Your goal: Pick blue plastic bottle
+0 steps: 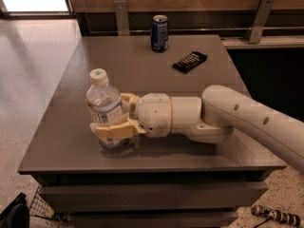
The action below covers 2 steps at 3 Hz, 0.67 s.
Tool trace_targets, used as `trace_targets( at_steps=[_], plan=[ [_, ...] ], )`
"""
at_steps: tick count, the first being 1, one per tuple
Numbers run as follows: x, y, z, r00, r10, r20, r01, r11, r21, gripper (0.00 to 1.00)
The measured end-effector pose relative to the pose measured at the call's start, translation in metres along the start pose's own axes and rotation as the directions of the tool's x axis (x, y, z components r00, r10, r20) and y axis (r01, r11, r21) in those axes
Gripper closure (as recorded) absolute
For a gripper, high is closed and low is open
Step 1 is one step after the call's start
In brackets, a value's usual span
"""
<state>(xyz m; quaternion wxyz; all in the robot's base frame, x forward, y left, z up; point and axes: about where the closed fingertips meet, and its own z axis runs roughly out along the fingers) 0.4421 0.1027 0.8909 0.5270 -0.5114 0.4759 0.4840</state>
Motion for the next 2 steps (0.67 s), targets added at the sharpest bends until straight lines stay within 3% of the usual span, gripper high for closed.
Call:
trace_targets(
  at_steps=[1, 2],
  plan=[
    [-0.005, -0.004, 0.002, 1.000, 0.001, 0.006, -0.001, 0.9998, -0.022, 1.00],
    [-0.032, -0.017, -0.004, 0.999, -0.030, 0.021, 0.031, 0.9988, -0.038, 1.00]
  ],
)
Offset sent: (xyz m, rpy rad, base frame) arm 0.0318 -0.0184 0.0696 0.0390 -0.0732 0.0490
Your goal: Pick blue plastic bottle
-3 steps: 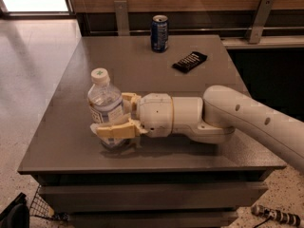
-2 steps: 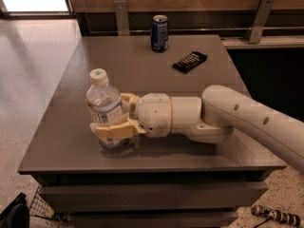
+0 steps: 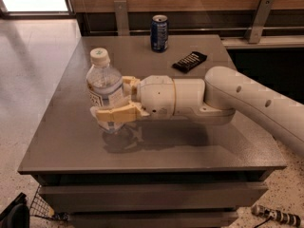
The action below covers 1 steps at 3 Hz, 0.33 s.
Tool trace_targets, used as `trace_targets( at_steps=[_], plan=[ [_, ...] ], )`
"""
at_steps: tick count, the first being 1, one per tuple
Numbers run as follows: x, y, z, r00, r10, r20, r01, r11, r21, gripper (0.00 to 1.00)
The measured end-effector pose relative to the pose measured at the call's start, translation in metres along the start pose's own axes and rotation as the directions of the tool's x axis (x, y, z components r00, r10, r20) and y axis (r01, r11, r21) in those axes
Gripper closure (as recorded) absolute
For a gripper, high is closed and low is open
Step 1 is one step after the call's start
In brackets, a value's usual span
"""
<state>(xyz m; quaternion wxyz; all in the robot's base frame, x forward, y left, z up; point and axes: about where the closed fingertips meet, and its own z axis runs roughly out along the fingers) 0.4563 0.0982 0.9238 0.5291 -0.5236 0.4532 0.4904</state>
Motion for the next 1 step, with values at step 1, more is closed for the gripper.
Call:
trace_targets(
  at_steps=[1],
  plan=[
    [-0.0302, -0.0090, -0.0049, 0.999, -0.042, 0.004, 0.042, 0.9991, 0.003, 1.00]
  ],
)
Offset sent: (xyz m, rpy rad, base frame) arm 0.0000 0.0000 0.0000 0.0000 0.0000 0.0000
